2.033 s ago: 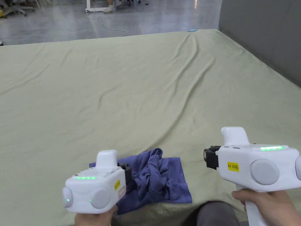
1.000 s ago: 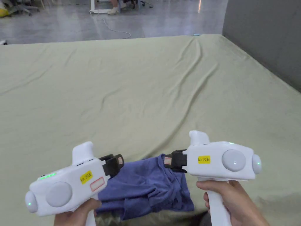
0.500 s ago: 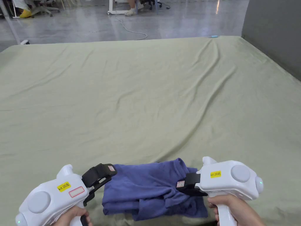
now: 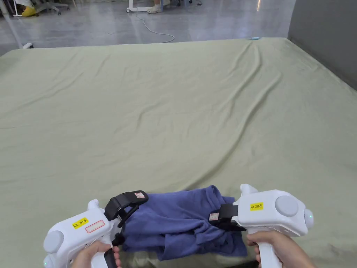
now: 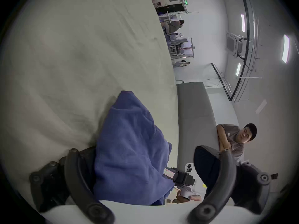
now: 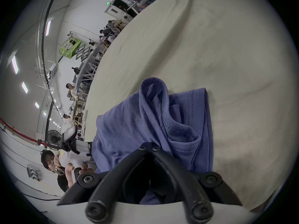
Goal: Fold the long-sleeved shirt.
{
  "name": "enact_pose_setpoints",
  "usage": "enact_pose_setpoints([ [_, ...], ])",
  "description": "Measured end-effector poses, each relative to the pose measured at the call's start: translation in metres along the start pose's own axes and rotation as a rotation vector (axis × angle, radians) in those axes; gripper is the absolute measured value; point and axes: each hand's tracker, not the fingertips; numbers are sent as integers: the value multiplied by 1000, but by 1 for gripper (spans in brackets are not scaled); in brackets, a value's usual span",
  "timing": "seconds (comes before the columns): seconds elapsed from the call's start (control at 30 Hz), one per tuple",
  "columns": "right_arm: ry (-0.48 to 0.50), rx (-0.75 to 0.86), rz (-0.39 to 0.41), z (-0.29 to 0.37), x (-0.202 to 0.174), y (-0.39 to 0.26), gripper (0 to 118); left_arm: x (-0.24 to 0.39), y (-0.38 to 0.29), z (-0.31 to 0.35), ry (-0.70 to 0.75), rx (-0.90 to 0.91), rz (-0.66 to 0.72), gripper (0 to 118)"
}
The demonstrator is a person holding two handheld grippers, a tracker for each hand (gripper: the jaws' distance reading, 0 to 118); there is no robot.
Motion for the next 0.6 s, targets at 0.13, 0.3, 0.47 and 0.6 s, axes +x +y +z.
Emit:
enact_pose_setpoints([
  [0.13, -1, 0, 2, 0, 0, 0, 0, 19, -13, -12, 242, -69, -175, 10],
  [0.3, 0, 2, 1, 0, 0, 0, 0, 36, -17, -18, 257, -83, -247, 10],
  [0.47, -47, 8, 28, 3, -14, 0, 0, 70, -7, -10, 286, -73, -325, 10],
  [0.6, -123, 124, 133, 19, -48, -1, 0, 100, 5, -13, 272, -80, -372, 10],
])
